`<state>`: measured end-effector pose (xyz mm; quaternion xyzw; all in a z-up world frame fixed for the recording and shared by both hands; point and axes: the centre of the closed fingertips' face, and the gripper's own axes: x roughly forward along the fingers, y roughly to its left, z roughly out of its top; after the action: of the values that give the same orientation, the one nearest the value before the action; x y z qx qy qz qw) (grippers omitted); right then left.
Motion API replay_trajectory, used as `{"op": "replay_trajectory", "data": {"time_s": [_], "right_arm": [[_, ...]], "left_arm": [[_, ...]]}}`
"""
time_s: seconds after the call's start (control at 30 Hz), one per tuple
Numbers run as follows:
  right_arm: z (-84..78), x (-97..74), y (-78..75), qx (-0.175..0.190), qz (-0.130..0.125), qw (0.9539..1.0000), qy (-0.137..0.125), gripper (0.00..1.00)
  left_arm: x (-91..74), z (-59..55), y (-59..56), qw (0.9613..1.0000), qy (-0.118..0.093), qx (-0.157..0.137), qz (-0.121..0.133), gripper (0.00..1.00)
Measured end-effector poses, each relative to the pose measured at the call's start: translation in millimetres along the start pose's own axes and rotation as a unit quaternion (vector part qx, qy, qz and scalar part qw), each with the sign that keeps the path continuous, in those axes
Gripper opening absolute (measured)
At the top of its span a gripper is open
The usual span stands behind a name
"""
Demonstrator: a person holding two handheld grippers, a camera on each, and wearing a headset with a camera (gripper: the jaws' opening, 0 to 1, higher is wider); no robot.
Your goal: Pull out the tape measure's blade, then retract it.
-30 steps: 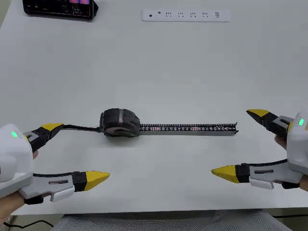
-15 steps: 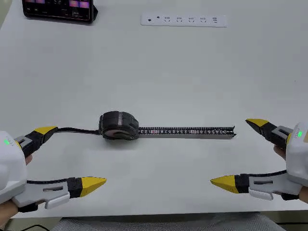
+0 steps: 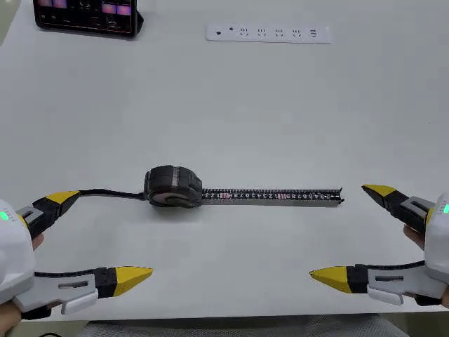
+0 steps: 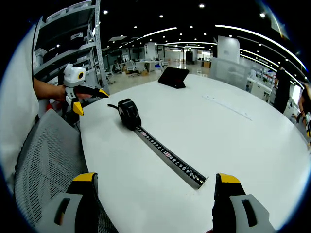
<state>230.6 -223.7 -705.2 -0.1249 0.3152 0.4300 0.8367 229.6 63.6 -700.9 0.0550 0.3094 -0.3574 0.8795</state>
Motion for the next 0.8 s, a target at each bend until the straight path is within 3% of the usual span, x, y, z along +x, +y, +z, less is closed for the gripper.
{"op": "replay_trajectory", "data": {"time_s": [0.8], "right_arm": [[0.0, -5.5, -2.7, -0.001, -0.007, 1.0, 0.002, 0.99]], "left_arm": [[-6.2, 1.4, 5.0, 0.9999, -0.003, 0.007, 0.007, 0.99]]}}
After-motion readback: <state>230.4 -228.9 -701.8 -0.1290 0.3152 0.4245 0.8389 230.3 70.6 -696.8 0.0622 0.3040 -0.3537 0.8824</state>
